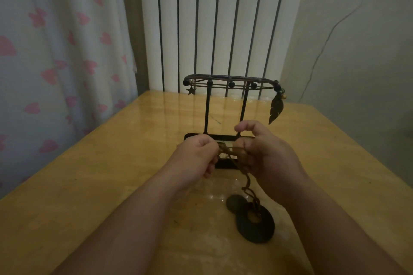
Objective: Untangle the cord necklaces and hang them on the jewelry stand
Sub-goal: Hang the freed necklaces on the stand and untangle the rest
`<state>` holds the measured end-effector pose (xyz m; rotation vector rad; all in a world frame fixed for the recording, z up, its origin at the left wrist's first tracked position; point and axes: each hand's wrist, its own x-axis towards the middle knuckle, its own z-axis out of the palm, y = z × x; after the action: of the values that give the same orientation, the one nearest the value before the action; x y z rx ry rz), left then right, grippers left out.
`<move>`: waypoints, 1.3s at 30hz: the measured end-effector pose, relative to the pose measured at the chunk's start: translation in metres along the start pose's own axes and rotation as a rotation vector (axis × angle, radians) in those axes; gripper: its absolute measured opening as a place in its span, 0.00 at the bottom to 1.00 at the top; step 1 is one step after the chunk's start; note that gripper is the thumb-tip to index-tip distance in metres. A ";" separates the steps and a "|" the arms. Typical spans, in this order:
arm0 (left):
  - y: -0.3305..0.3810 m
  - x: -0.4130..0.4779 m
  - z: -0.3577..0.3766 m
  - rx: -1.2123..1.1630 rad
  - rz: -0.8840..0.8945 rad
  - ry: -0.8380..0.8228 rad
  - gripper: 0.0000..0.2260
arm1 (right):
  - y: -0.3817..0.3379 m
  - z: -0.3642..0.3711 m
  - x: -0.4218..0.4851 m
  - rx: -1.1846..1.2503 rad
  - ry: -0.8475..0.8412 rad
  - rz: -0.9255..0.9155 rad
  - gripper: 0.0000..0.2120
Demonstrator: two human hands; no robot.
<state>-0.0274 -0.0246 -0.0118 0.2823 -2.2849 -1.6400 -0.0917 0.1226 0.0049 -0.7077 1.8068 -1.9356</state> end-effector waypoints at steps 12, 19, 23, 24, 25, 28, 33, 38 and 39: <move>-0.002 0.003 -0.002 -0.055 -0.015 -0.004 0.10 | 0.005 0.003 -0.003 -0.667 0.156 -0.226 0.09; -0.001 0.004 0.000 -0.231 -0.127 0.103 0.08 | -0.004 0.001 -0.005 -0.180 0.237 -0.098 0.05; 0.003 0.003 0.001 -0.558 -0.195 0.077 0.06 | -0.002 0.004 -0.005 -0.190 0.180 -0.023 0.06; 0.003 0.003 0.000 -0.608 -0.189 0.048 0.06 | -0.001 0.006 -0.005 -0.201 0.175 -0.025 0.06; 0.003 0.002 -0.001 -0.627 -0.179 0.023 0.06 | -0.002 0.007 -0.004 -0.206 0.170 -0.028 0.05; -0.001 0.002 -0.001 -0.500 -0.139 0.007 0.07 | -0.002 0.007 -0.005 -0.193 0.149 -0.040 0.05; -0.003 0.005 0.000 -0.485 -0.167 0.062 0.06 | -0.003 0.002 -0.005 -0.097 0.141 -0.035 0.05; 0.002 0.006 -0.002 -0.871 -0.263 0.060 0.07 | -0.002 -0.002 -0.001 -0.078 0.097 0.069 0.07; 0.002 0.006 -0.002 -0.902 -0.265 0.063 0.06 | -0.001 -0.001 -0.001 -0.159 0.076 0.077 0.06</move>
<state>-0.0319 -0.0280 -0.0088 0.4030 -1.2904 -2.5352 -0.0912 0.1244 0.0062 -0.6113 2.0208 -1.8072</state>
